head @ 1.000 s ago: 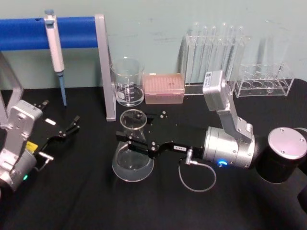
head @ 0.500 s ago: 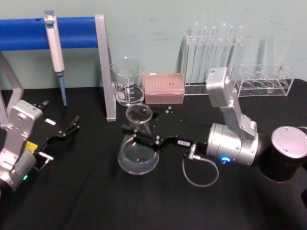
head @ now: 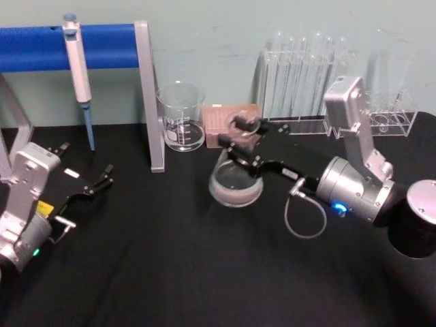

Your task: Grasp the erlenmeyer flask with one hand, shake it three times, then place it back.

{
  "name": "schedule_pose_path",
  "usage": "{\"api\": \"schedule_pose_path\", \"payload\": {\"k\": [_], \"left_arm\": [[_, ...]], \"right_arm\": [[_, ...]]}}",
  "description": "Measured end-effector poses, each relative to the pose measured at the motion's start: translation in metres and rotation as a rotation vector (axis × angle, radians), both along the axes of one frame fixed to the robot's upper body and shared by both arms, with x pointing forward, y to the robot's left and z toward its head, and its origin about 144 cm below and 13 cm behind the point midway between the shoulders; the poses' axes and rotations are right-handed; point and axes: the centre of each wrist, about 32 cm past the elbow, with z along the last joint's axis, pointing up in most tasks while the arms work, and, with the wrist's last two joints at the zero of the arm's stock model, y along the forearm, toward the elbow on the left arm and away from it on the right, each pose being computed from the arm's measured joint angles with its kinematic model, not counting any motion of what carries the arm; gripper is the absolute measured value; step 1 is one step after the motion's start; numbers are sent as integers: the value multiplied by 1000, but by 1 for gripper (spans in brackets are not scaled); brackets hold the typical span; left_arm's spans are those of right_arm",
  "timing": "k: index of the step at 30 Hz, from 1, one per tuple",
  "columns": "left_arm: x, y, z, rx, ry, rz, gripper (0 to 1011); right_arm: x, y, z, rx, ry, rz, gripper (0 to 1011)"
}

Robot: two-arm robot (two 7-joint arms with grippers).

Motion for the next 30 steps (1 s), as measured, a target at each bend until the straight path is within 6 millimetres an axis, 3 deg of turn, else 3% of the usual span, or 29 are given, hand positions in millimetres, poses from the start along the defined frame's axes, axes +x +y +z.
{"api": "schedule_pose_path", "payload": {"k": [12,30], "left_arm": [[0,0,0,0,0,0,1001],[0,0,0,0,0,0,1001]], "right_arm": [[2,-22,-1,12,-6,-175,449],[2,-38,-1,12,-9,-276,449]]}}
